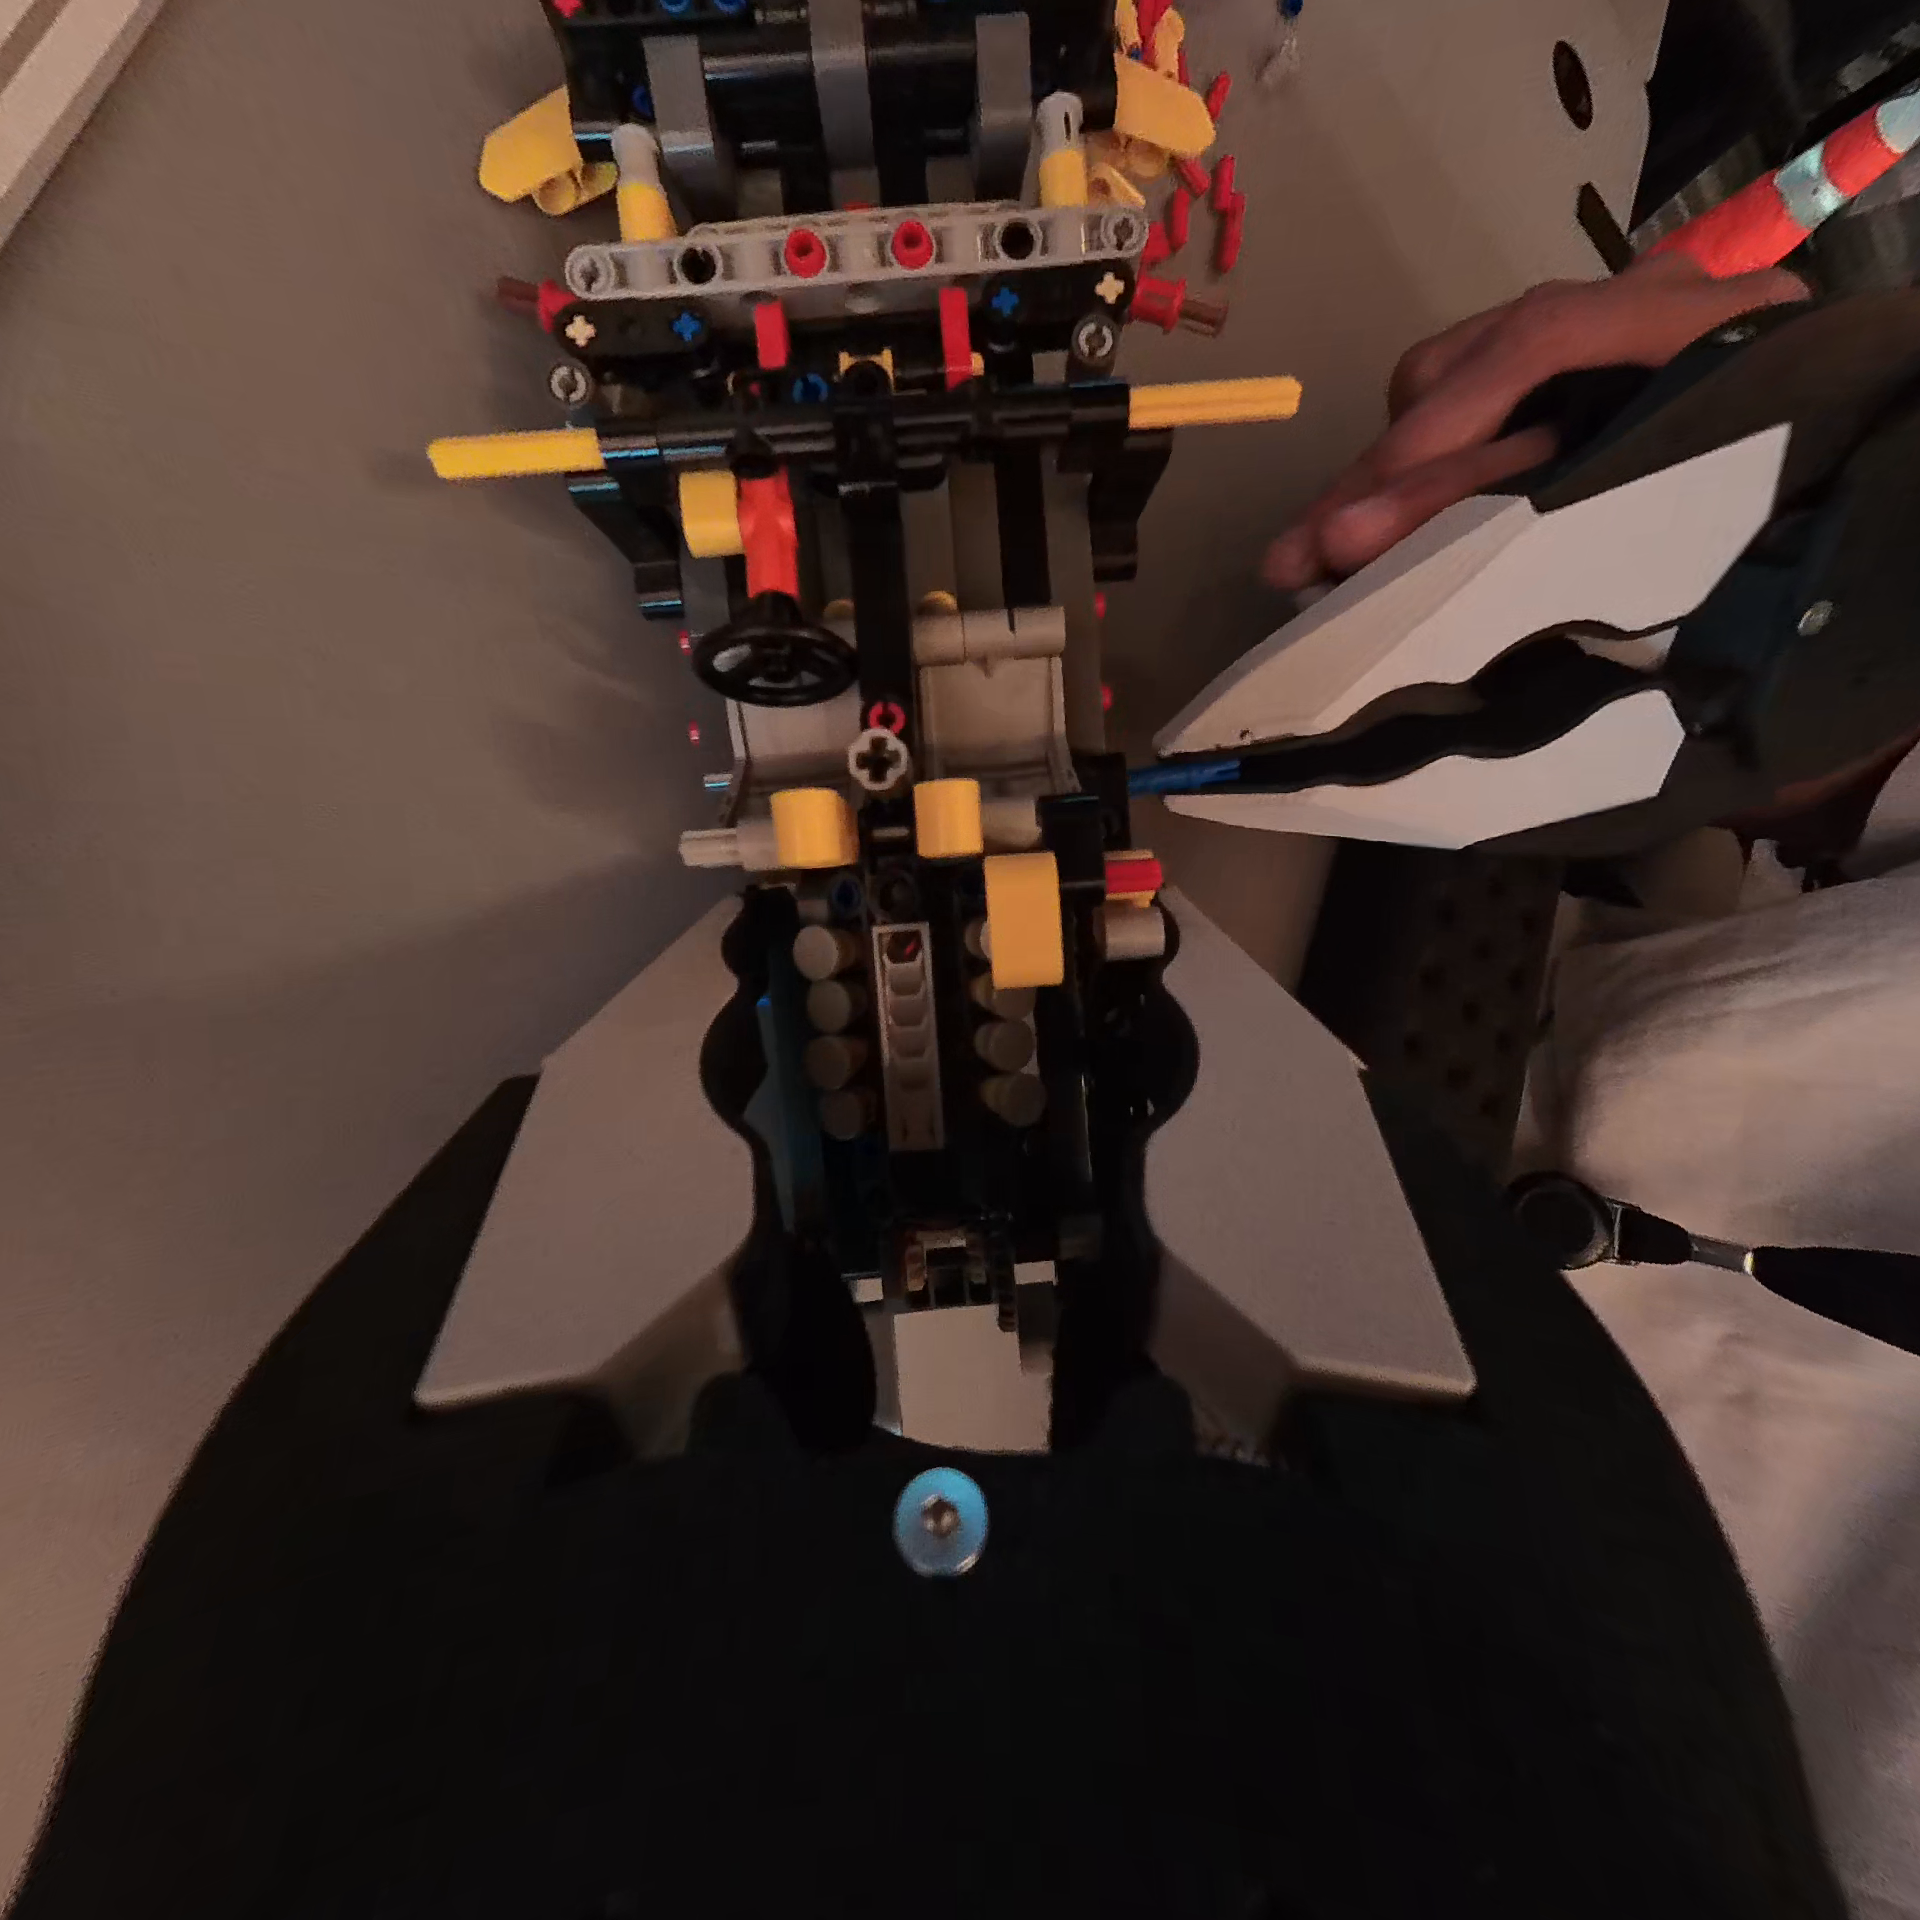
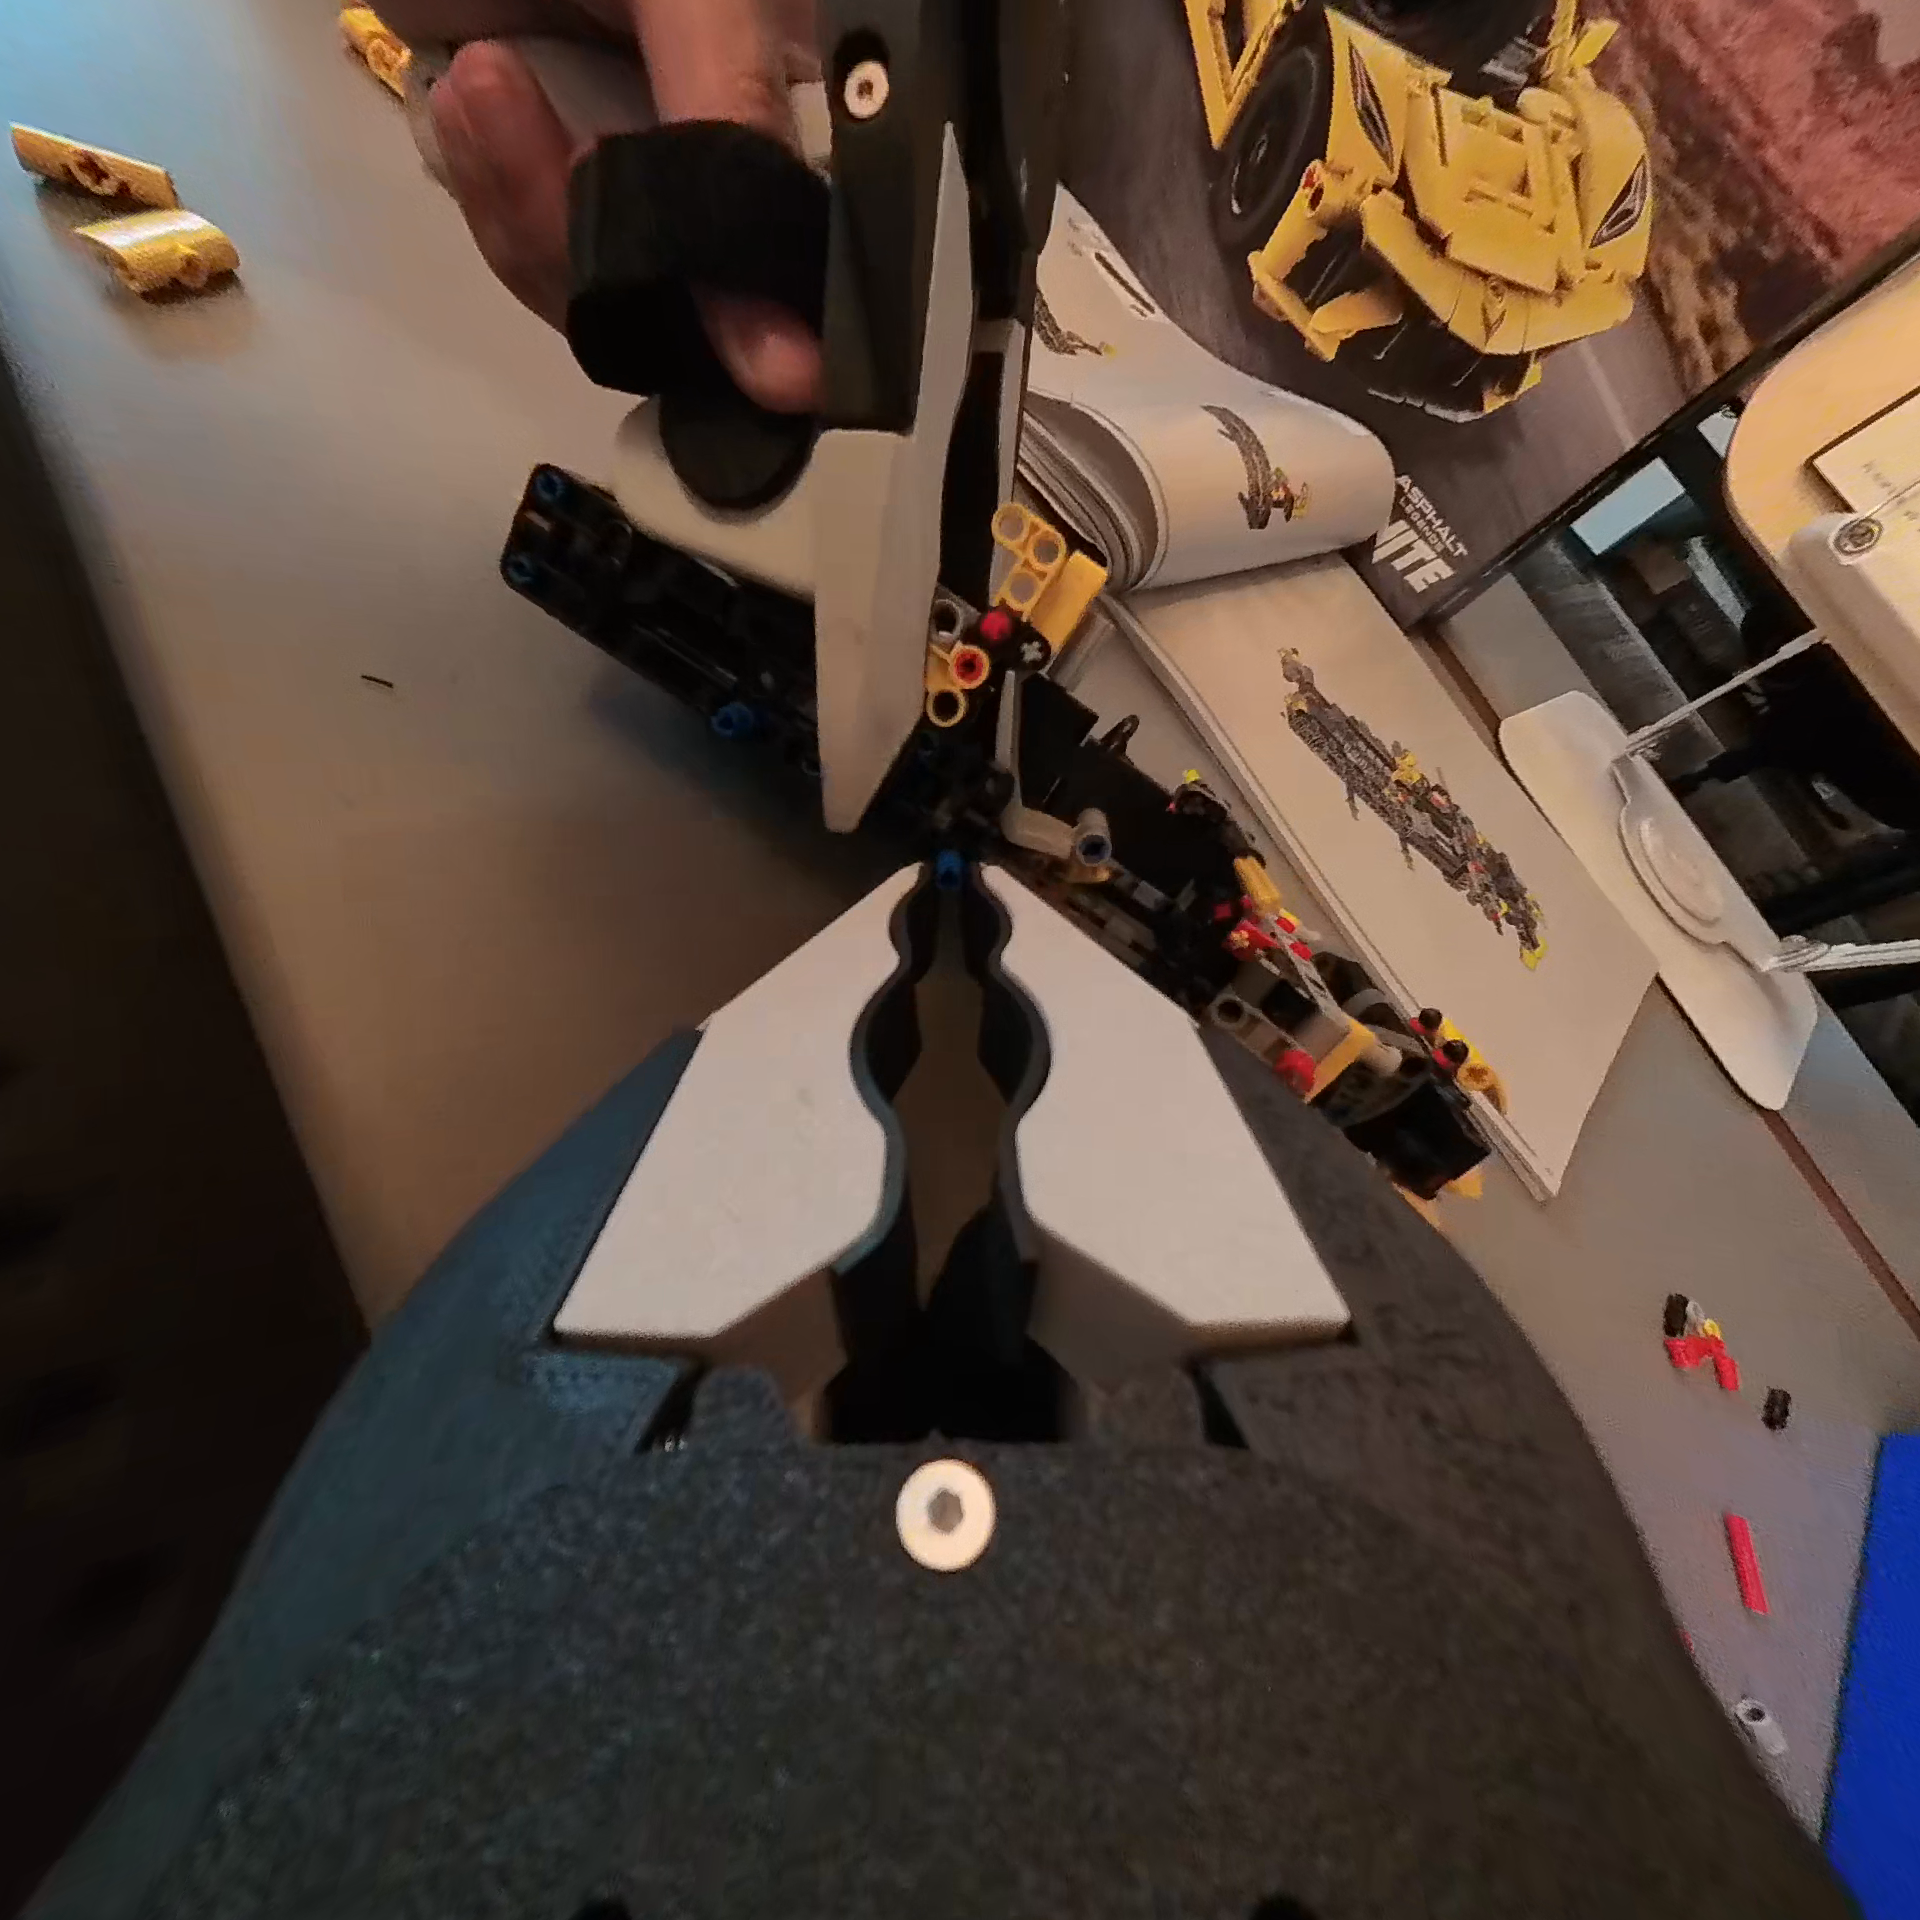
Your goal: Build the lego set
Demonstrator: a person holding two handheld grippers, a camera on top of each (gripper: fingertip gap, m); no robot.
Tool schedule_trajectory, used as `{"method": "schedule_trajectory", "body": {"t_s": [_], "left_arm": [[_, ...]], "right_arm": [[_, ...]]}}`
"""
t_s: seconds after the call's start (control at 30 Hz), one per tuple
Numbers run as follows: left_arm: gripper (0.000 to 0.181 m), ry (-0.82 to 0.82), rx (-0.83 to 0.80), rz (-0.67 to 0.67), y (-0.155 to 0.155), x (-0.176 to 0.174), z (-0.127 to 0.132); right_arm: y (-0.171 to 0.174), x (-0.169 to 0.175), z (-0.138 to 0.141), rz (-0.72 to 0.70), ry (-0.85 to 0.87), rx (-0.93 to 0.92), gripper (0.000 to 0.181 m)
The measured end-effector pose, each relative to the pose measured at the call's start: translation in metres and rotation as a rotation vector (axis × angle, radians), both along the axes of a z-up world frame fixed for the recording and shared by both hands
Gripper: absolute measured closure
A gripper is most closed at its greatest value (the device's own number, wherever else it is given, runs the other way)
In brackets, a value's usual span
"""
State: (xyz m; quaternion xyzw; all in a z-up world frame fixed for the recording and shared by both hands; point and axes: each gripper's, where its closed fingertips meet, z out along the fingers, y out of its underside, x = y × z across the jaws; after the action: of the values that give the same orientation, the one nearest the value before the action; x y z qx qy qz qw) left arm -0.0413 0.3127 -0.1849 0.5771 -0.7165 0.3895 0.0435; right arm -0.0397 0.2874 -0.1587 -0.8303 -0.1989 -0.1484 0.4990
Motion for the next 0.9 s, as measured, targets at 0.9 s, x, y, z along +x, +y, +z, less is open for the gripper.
{"method": "schedule_trajectory", "body": {"t_s": [0.9], "left_arm": [[0.108,0.010,-0.139,-0.019,0.0004,0.0046,0.0052]], "right_arm": [[0.0002,0.0041,0.0040,-0.093,-0.107,0.030,0.177]]}}
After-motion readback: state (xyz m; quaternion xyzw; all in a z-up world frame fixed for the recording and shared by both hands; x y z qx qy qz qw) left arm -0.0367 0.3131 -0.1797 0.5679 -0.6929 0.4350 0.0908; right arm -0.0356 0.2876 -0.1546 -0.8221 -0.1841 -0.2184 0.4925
